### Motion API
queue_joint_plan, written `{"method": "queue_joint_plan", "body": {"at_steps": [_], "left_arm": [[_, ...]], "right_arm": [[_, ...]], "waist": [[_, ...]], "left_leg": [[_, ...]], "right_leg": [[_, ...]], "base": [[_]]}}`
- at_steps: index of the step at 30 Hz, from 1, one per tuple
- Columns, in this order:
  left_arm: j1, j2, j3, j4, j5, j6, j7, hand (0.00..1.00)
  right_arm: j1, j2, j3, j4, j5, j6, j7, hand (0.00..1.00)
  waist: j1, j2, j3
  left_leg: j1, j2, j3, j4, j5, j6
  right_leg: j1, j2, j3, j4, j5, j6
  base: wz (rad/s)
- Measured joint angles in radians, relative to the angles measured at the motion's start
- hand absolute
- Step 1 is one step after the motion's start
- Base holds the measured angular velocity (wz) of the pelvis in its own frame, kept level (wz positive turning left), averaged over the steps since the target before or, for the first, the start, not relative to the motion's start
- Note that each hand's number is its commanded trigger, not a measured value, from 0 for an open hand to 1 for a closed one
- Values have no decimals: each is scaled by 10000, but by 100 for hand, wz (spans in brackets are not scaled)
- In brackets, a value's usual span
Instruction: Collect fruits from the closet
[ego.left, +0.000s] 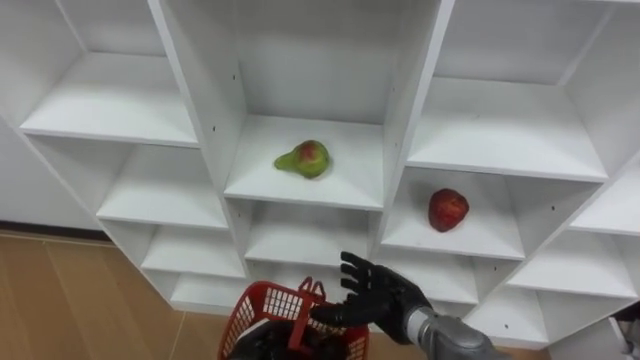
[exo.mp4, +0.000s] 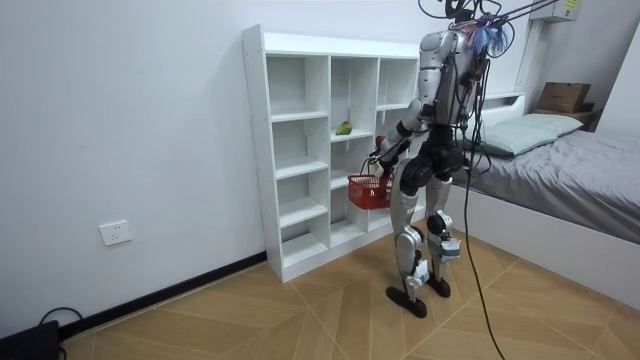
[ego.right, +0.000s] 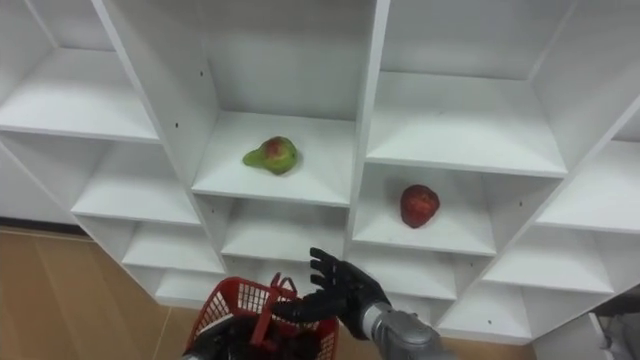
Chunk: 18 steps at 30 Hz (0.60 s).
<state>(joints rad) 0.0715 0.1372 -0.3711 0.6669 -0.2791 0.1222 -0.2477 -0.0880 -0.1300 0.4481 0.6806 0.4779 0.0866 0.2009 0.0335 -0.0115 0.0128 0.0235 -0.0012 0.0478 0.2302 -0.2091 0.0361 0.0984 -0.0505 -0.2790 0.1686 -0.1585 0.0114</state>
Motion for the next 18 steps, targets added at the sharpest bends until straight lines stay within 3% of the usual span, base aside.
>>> {"method": "queue_joint_plan", "body": {"at_steps": [12, 18], "left_arm": [[14, 88, 176, 543, 77, 11, 14, 100], [55, 102, 184, 610, 87, 11, 11, 100]], "right_arm": [[337, -308, 3, -1170, -247, 32, 329, 0], [336, -374, 0, -2957, -1029, 159, 442, 0]], "waist": [[-5, 80, -37], [19, 58, -42]], "left_leg": [[228, -53, 47, -54, -1, 2], [211, -115, 53, -55, 6, 16]], "right_leg": [[207, -21, -1, 3, -13, 21], [182, -44, 95, -27, -47, 61]], "base": [[0], [0]]}}
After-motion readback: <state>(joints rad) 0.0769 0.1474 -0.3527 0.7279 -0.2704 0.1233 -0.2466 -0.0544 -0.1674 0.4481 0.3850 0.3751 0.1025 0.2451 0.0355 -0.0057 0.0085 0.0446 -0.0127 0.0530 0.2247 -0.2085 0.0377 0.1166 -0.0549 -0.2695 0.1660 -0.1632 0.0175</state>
